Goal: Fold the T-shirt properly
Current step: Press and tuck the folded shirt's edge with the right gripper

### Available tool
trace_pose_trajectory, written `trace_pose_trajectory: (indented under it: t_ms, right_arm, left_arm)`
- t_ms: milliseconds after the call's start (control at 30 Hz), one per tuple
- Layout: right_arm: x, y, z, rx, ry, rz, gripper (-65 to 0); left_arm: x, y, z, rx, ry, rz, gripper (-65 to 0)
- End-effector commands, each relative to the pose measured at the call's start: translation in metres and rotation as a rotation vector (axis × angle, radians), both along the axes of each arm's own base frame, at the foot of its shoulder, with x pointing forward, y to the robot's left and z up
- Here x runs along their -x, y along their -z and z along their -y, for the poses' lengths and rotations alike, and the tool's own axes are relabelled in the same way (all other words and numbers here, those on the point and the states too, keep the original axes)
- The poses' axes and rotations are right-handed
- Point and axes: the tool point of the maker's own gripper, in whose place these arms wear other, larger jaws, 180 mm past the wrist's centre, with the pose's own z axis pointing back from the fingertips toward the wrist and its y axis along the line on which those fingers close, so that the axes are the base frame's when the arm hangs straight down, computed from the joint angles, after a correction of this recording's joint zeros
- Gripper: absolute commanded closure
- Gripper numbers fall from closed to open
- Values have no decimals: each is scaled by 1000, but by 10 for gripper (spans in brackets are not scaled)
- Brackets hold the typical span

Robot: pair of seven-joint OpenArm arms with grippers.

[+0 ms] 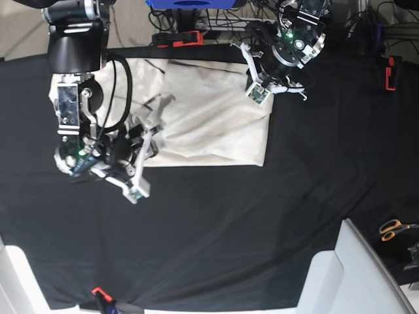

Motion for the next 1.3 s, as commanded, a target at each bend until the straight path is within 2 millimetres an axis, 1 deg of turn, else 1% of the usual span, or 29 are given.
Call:
trace_pose_trajectory:
  t_ms: [0, 33, 67, 200, 233, 467, 633, 733, 933, 1000, 1067, 1133, 1233, 1267]
  right_arm:
    - [-11, -9, 0, -21, 18, 33, -305]
    - [-9, -6, 1, -25, 25, 21, -335]
    - [-7, -3, 1, -29, 27, 10, -336]
    - [-3, 5, -2, -36, 24, -19, -278]
    - [-2, 5, -3, -38, 24, -21, -272]
    - [-1, 6, -4, -42, 24, -25, -272]
    - [-1, 10, -15, -71, 22, -40, -272]
    - [2, 18, -20, -93, 27, -53, -272]
    - [-1, 19, -22, -99, 26, -60, -257]
    - [-1, 18, -22, -98, 24, -58, -203]
    - [-2, 18, -21, -97, 24, -57, -104]
    - [-2, 18, -20, -94, 24, -57, -35]
    - [-2, 19, -18, -91, 25, -57, -23]
    - [-5, 16, -18, -89, 24, -49, -23]
  left_arm:
    - [7, 3, -5, -28, 4, -28, 0]
    - [7, 3, -5, -28, 4, -28, 0]
    - [6, 3, -5, -28, 4, -27, 0]
    - [4, 2, -4, -26, 7, -23, 0]
    - [4, 2, -4, -26, 7, -23, 0]
    - [5, 3, -4, -27, 7, -24, 0]
    - [5, 3, -9, -41, 20, -25, 0]
    - [5, 3, -11, -44, 14, -26, 0]
    - [7, 5, -14, -52, 20, -29, 0]
    - [6, 4, -14, -52, 19, -28, 0]
    - [6, 5, -14, -52, 19, -29, 0]
    - [7, 5, -14, -52, 20, -32, 0]
    - [7, 5, -14, -52, 20, -32, 0]
    - [7, 5, -15, -53, 19, -32, 0]
